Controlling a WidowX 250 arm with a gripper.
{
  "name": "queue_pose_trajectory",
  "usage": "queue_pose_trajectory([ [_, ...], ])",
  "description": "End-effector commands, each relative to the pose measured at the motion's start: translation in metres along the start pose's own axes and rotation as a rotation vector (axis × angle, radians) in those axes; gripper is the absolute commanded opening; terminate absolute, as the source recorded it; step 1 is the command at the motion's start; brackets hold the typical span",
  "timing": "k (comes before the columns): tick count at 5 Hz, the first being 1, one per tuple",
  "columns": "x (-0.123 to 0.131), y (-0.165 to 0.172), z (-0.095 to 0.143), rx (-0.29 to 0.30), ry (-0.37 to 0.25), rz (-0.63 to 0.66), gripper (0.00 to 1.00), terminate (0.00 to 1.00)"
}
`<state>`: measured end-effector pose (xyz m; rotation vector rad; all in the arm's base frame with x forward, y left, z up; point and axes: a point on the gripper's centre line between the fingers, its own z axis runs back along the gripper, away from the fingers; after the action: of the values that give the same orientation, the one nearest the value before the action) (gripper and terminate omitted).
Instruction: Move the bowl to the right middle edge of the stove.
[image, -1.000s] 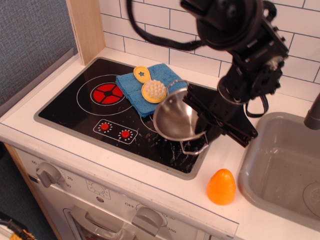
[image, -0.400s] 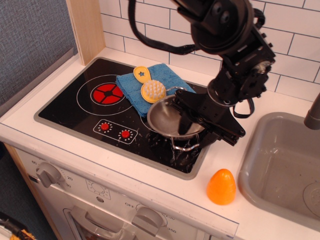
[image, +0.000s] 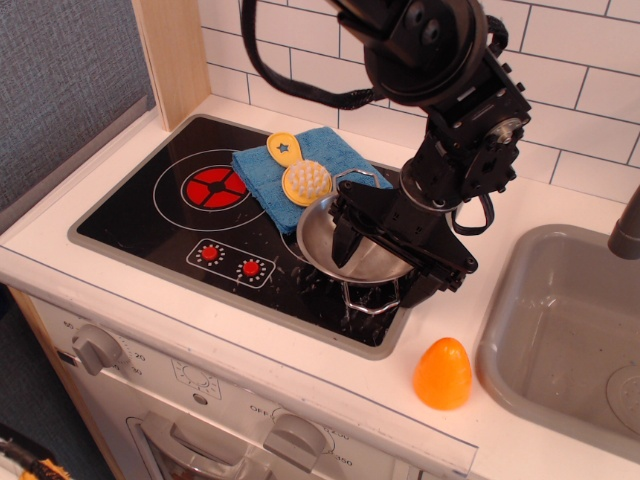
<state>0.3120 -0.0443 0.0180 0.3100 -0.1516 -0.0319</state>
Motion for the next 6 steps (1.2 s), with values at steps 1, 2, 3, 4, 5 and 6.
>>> queue_pose_trajectory([
  [1, 0.006, 0.023, 0.038, -0.066, -0.118, 0.076, 1.00, 0.00],
  [2, 0.011, 0.020, 0.056, -0.074, -0.168, 0.064, 1.00, 0.00],
  [3, 0.012, 0.009, 0.071, -0.104, -0.206, 0.045, 1.00, 0.00],
  [4, 0.013, 0.004, 0.083, -0.132, -0.237, 0.034, 1.00, 0.00],
  [5, 0.014, 0.014, 0.108, -0.162, -0.299, 0.056, 1.00, 0.00],
  [6, 0.009, 0.030, 0.126, -0.180, -0.360, 0.092, 1.00, 0.00],
])
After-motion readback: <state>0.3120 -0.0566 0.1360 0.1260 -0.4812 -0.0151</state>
